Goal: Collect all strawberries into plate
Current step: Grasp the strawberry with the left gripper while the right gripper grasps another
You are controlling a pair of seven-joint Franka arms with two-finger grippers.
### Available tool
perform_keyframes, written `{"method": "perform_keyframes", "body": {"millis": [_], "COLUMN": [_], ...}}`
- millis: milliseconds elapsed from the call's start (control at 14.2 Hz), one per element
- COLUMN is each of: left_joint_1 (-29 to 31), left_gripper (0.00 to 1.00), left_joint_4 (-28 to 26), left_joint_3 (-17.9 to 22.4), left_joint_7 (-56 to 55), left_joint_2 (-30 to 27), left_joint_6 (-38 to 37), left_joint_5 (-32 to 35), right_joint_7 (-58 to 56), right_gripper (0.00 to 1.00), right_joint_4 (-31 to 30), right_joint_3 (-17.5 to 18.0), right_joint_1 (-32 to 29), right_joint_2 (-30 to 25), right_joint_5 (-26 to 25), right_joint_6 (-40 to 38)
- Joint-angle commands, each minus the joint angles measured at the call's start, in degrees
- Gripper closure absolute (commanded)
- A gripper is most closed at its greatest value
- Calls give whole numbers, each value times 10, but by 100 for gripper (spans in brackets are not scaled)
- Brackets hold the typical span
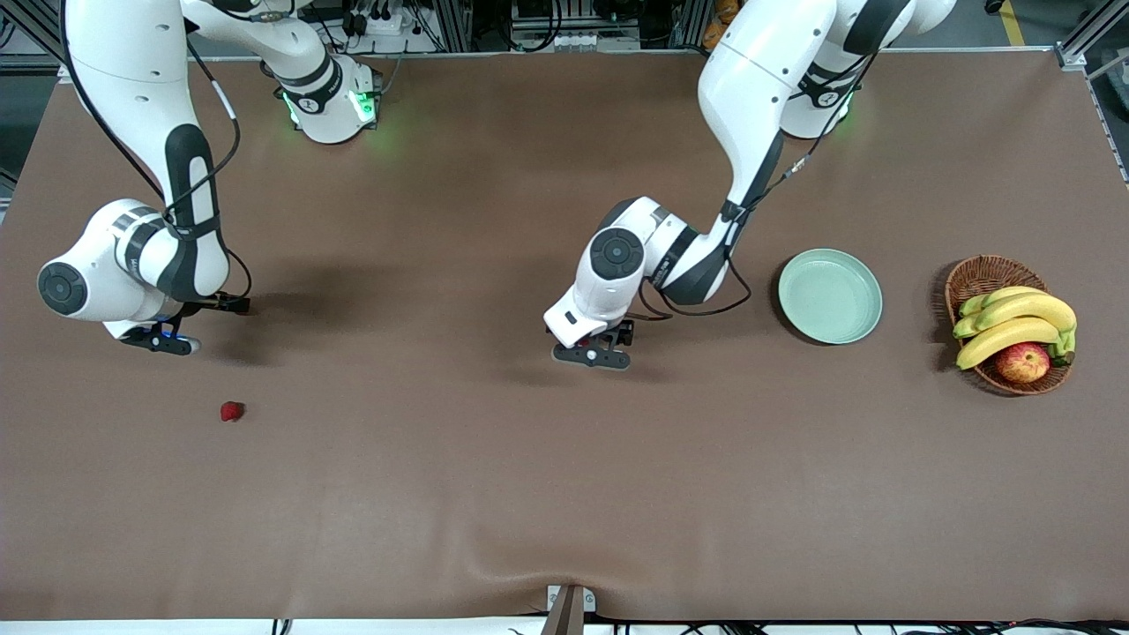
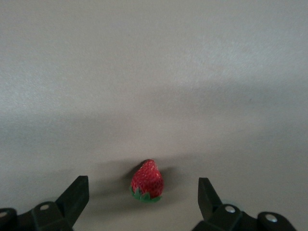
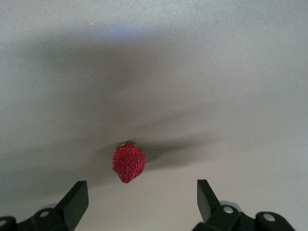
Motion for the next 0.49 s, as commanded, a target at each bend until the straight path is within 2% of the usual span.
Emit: {"method": "perform_keyframes", "body": {"millis": [0, 212, 423], "left_joint_1": [-7, -13, -14], "left_gripper": [6, 24, 27], "left_joint_4": [10, 10, 10], "left_joint_3": [6, 6, 6], "left_joint_7": [-17, -17, -17], "left_joint_2": [9, 18, 19], "left_joint_6": [4, 4, 4], "left_joint_5": [17, 18, 18], "right_joint_7": [-7, -7, -7], "right_gripper": [0, 0, 0], "right_joint_4": [-24, -23, -24], "right_joint_3": [3, 7, 20], "right_joint_1": [2, 0, -7], "right_joint_2": [-23, -13, -6], "right_joint_5": [33, 48, 49], "right_joint_6": [20, 32, 52]}}
